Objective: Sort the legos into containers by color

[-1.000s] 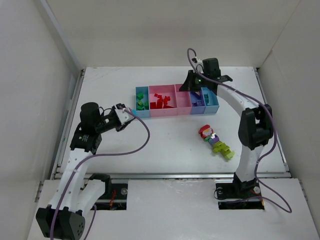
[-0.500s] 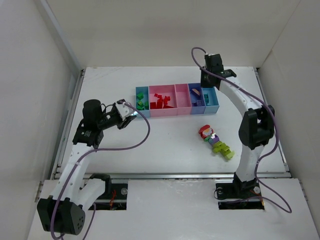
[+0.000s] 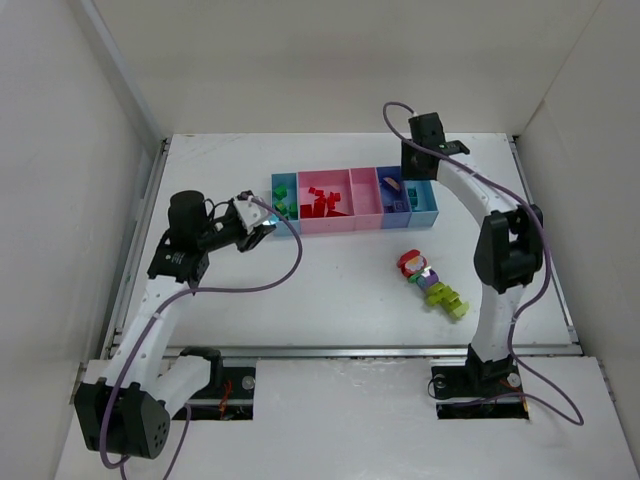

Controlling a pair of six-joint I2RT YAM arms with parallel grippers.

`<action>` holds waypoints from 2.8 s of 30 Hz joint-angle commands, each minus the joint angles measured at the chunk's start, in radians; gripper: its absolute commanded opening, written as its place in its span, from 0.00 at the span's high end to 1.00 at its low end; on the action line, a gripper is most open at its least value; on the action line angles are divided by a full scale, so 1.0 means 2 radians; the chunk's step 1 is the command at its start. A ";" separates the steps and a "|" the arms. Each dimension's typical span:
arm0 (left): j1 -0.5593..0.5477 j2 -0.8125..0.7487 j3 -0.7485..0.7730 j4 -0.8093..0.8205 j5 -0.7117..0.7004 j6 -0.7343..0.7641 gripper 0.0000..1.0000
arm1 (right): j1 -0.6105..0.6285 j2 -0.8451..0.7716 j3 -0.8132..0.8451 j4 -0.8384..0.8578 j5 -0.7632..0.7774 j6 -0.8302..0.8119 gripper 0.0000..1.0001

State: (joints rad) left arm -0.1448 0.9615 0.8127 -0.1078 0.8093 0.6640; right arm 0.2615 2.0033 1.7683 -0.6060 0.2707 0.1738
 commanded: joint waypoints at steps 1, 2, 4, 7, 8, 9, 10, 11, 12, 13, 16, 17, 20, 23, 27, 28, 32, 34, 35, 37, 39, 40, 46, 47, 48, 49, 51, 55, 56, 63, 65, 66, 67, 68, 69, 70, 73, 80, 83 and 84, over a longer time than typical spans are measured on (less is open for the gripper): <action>-0.004 -0.001 0.022 0.016 0.017 0.004 1.00 | -0.005 -0.012 0.023 0.013 -0.041 -0.020 0.49; -0.009 -0.001 0.022 0.016 0.023 0.009 1.00 | -0.005 -0.021 0.018 0.021 -0.078 -0.044 0.41; -0.014 -0.007 0.022 0.016 0.023 0.026 1.00 | -0.005 -0.044 -0.013 0.076 -0.263 -0.075 0.26; -0.026 -0.017 0.022 0.022 0.023 0.043 1.00 | -0.005 -0.062 -0.020 0.132 -0.609 -0.104 0.00; -0.033 -0.022 0.022 0.028 0.023 0.059 1.00 | 0.003 -0.053 -0.012 0.161 -0.669 -0.054 0.00; -0.040 -0.022 0.022 0.028 0.023 0.068 1.00 | 0.013 -0.048 -0.012 0.198 -0.709 -0.018 0.00; -0.045 -0.027 0.017 0.035 0.023 0.074 1.00 | 0.025 -0.041 -0.001 0.220 -0.736 -0.003 0.00; -0.050 -0.027 0.017 0.039 0.023 0.074 1.00 | 0.054 -0.035 0.027 0.220 -0.737 0.002 0.00; -0.050 -0.031 0.017 0.049 0.014 0.074 1.00 | 0.067 -0.024 0.038 0.220 -0.743 0.002 0.00; -0.057 -0.031 0.017 0.049 0.010 0.078 1.00 | 0.078 -0.018 0.050 0.220 -0.756 0.002 0.00; -0.063 -0.031 0.017 0.049 0.004 0.088 1.00 | 0.109 0.007 0.098 0.220 -0.793 0.022 0.00; -0.067 -0.036 0.017 0.049 0.004 0.088 1.00 | 0.115 0.013 0.107 0.220 -0.810 0.028 0.00; -0.067 -0.041 0.017 0.058 0.000 0.093 1.00 | 0.131 0.029 0.127 0.220 -0.815 0.047 0.00; -0.073 -0.046 0.017 0.070 -0.007 0.093 1.00 | 0.145 0.041 0.132 0.220 -0.819 0.053 0.00; -0.077 -0.050 0.012 0.075 -0.016 0.093 1.00 | 0.158 0.050 0.127 0.220 -0.836 0.059 0.00; -0.077 -0.050 0.012 0.075 -0.016 0.097 1.00 | 0.165 0.050 0.127 0.220 -0.848 0.059 0.00; -0.082 -0.055 0.008 0.080 -0.021 0.098 1.00 | 0.184 0.054 0.127 0.220 -0.841 0.063 0.00; -0.082 -0.055 0.008 0.086 -0.021 0.098 1.00 | 0.189 0.060 0.140 0.220 -0.841 0.074 0.00; -0.082 -0.055 0.008 0.086 -0.021 0.098 1.00 | 0.189 0.060 0.140 0.220 -0.841 0.074 0.00; -0.082 -0.055 0.003 0.086 -0.026 0.098 1.00 | 0.195 0.065 0.154 0.220 -0.841 0.079 0.03; -0.086 -0.055 0.003 0.086 -0.030 0.093 1.00 | 0.195 0.065 0.154 0.220 -0.841 0.079 0.07; -0.086 -0.060 0.003 0.086 -0.030 0.093 1.00 | 0.200 0.065 0.154 0.220 -0.841 0.079 0.10; -0.086 -0.060 0.003 0.091 -0.040 0.088 1.00 | 0.200 0.065 0.150 0.220 -0.841 0.083 0.63; -0.086 -0.065 -0.001 0.096 -0.040 0.088 1.00 | 0.200 0.065 0.150 0.220 -0.841 0.083 0.76; -0.086 -0.065 -0.001 0.096 -0.045 0.088 1.00 | 0.200 0.065 0.150 0.220 -0.841 0.083 0.96; -0.086 -0.065 -0.001 0.096 -0.045 0.088 1.00 | 0.200 0.065 0.150 0.220 -0.846 0.083 1.00; -0.086 -0.065 -0.001 0.096 -0.045 0.084 0.92 | 0.200 0.065 0.145 0.220 -0.846 0.079 1.00; -0.086 -0.070 -0.001 0.065 -0.049 0.104 0.28 | 0.200 0.061 0.136 0.220 -0.846 0.074 1.00; -0.086 -0.074 0.003 0.056 -0.050 0.110 0.25 | 0.200 0.061 0.136 0.220 -0.846 0.074 1.00; -0.086 -0.083 -0.001 0.050 -0.073 0.121 0.41 | 0.200 0.056 0.126 0.220 -0.846 0.074 1.00; -0.086 -0.083 -0.001 0.055 -0.066 0.116 0.45 | 0.200 0.056 0.126 0.220 -0.846 0.074 1.00; -0.086 -0.083 -0.001 0.055 -0.066 0.116 0.46 | 0.200 0.056 0.126 0.220 -0.846 0.074 1.00; -0.086 -0.078 -0.001 0.059 -0.060 0.116 0.46 | 0.200 0.056 0.126 0.220 -0.846 0.074 1.00; -0.086 -0.078 -0.001 0.059 -0.053 0.116 0.46 | 0.200 0.056 0.126 0.220 -0.846 0.074 1.00; -0.086 -0.072 -0.001 0.059 -0.053 0.111 0.46 | 0.200 0.056 0.126 0.220 -0.846 0.074 1.00; -0.086 -0.072 0.003 0.059 -0.047 0.111 0.46 | 0.200 0.056 0.126 0.220 -0.846 0.074 1.00; -0.086 -0.063 0.009 0.047 -0.043 0.111 0.66 | 0.200 0.051 0.126 0.220 -0.846 0.074 1.00; -0.086 -0.063 0.014 0.013 -0.033 0.123 0.94 | 0.200 0.051 0.126 0.220 -0.846 0.074 1.00; -0.086 -0.063 0.014 0.013 -0.033 0.123 1.00 | 0.200 0.051 0.126 0.220 -0.846 0.074 1.00; -0.086 -0.063 0.014 0.013 -0.033 0.123 1.00 | 0.200 0.051 0.126 0.220 -0.841 0.074 1.00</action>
State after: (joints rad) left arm -0.3187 0.8410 0.8120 -0.0490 0.7120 0.9119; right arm 0.6552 2.1349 2.0129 -0.2100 -1.3857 0.3470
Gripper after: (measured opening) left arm 0.334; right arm 0.432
